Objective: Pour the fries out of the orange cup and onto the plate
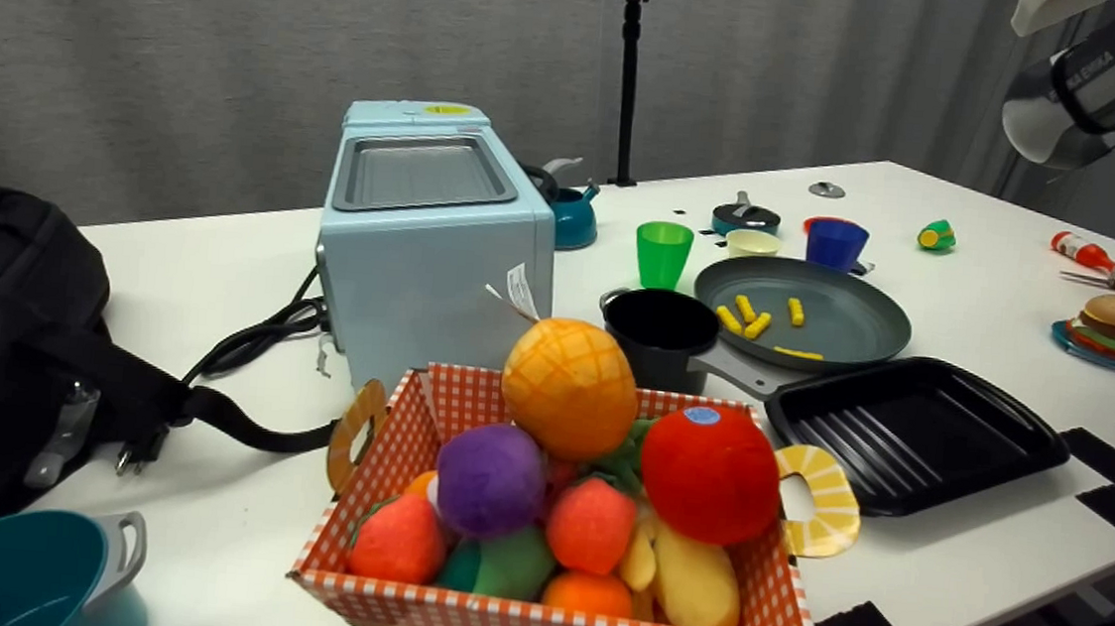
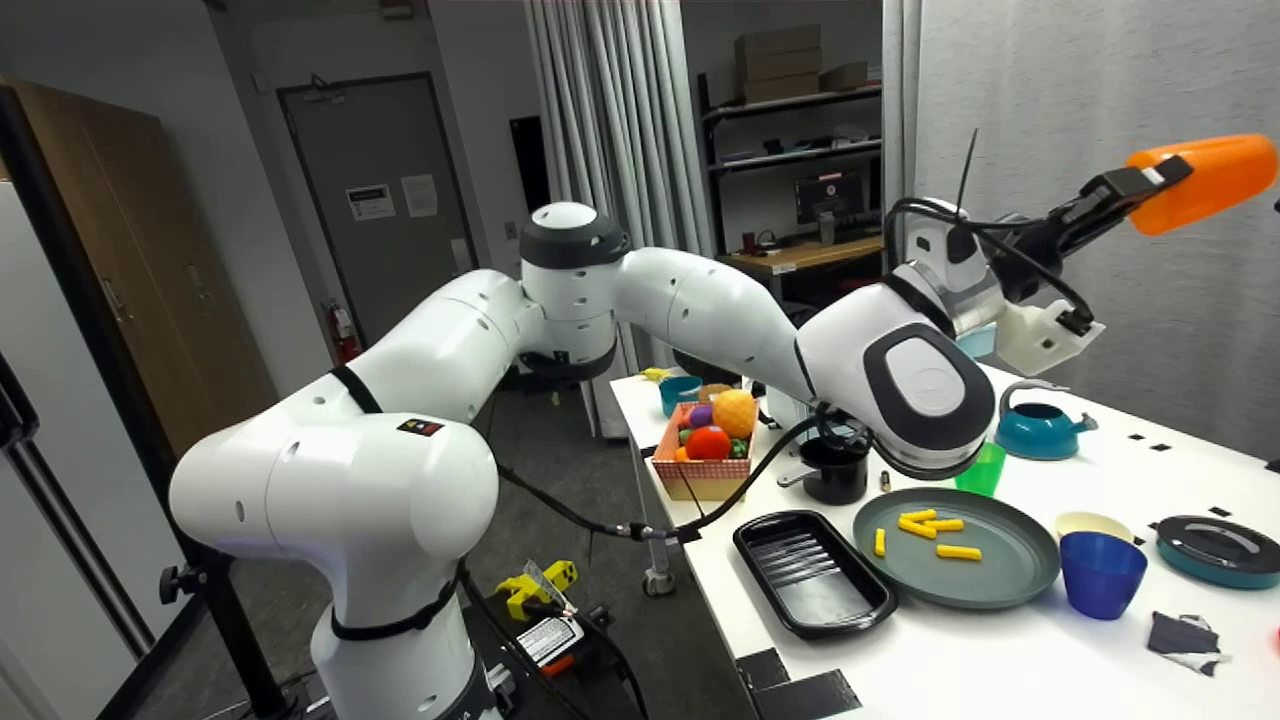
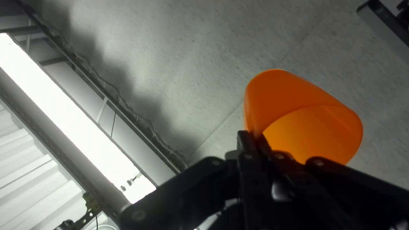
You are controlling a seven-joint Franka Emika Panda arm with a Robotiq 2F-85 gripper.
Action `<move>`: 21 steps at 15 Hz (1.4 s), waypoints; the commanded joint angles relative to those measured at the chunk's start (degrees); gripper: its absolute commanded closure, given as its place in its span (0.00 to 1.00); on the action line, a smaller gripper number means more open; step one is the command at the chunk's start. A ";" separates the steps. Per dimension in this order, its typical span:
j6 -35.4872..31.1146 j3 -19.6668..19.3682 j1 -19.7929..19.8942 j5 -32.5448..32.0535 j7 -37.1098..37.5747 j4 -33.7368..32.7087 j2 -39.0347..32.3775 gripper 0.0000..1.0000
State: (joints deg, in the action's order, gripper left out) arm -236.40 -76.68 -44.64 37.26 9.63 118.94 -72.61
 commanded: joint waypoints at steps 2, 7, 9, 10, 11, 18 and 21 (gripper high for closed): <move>11.99 5.76 7.51 -5.08 -11.11 -7.10 15.27 0.99; 28.97 12.86 18.50 -10.71 -12.37 -15.48 21.37 0.99; 34.22 16.36 21.27 -12.45 -11.70 -16.05 22.51 0.99; 37.05 16.64 21.59 -14.71 -9.09 -15.53 22.26 0.99; 38.85 18.52 22.07 -15.90 -9.44 -14.57 23.58 0.99; 51.05 28.86 22.90 -24.30 -10.65 -8.08 33.65 0.99; 56.94 34.16 26.06 -28.93 -10.55 -6.02 38.90 0.99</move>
State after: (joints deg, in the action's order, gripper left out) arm -184.85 -48.23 -22.34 13.72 0.33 109.32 -42.34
